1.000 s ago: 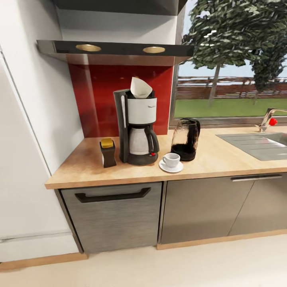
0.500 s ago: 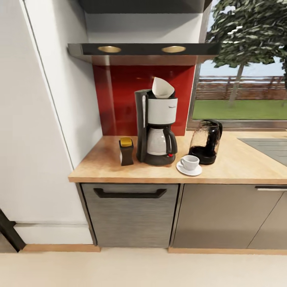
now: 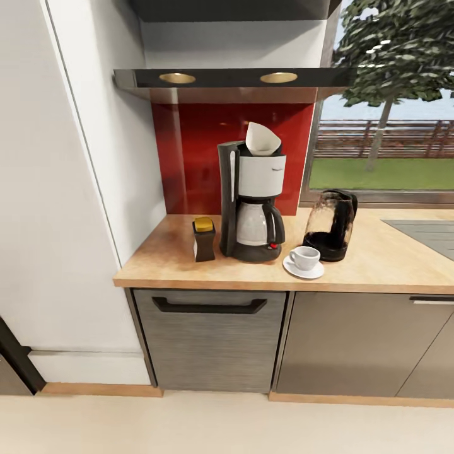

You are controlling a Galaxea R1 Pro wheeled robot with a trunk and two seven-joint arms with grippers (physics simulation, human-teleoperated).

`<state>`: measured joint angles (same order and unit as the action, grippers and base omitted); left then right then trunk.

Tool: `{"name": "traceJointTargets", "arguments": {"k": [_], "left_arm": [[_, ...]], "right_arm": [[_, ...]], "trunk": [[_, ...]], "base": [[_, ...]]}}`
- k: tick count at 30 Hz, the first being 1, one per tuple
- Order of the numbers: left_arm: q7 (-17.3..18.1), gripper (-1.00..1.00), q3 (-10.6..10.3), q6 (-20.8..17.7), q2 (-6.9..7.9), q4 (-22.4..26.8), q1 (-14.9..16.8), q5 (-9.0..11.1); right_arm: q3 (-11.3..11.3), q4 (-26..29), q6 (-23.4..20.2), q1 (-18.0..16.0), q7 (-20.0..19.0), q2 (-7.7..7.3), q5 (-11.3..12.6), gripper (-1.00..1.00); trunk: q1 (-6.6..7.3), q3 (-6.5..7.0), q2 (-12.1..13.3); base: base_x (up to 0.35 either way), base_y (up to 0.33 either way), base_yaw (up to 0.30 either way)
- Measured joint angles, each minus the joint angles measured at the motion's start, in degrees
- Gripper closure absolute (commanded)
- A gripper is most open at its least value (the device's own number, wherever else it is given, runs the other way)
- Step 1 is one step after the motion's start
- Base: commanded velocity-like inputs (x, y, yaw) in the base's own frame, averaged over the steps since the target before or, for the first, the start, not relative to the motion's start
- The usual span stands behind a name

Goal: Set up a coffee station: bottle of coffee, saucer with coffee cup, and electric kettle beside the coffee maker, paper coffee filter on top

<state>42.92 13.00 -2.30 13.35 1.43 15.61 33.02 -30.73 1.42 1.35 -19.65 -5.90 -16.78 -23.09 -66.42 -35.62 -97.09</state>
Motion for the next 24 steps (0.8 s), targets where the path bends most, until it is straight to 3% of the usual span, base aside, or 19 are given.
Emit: {"name": "traceJointTargets", "arguments": {"k": [2, 4, 10, 17, 24], "left_arm": [[0.0, -1.00, 0.0, 0.0, 0.00, 0.0, 0.0, 0.0], [0.0, -1.00, 0.0, 0.0, 0.00, 0.0, 0.0, 0.0], [-0.1, -1.00, 0.0, 0.0, -0.05, 0.0, 0.0, 0.0], [0.0, -1.00, 0.0, 0.1, -0.08, 0.0, 0.0, 0.0], [-0.1, -1.00, 0.0, 0.1, -0.09, 0.0, 0.0, 0.0]], "right_arm": [[0.0, -1.7, 1.0, 0.0, 4.9, 0.19, -0.1, -1.00], [0.0, -2.2, 1.2, 0.0, 6.2, 0.36, 0.0, -1.00], [0.0, -2.6, 1.5, 0.0, 7.2, 2.36, 0.2, -1.00], [0.0, -2.7, 1.5, 0.0, 7.4, 6.43, 0.2, -1.00], [-0.1, -2.7, 1.6, 0.0, 7.4, 8.17, 0.3, -1.00]], "trunk": [[0.00, 0.00, 0.0], [0.00, 0.00, 0.0], [0.00, 0.00, 0.0], [0.00, 0.00, 0.0], [0.00, 0.00, 0.0]], "base": [[0.000, 0.000, 0.000], [0.000, 0.000, 0.000], [0.000, 0.000, 0.000], [0.000, 0.000, 0.000], [0.000, 0.000, 0.000]]}}
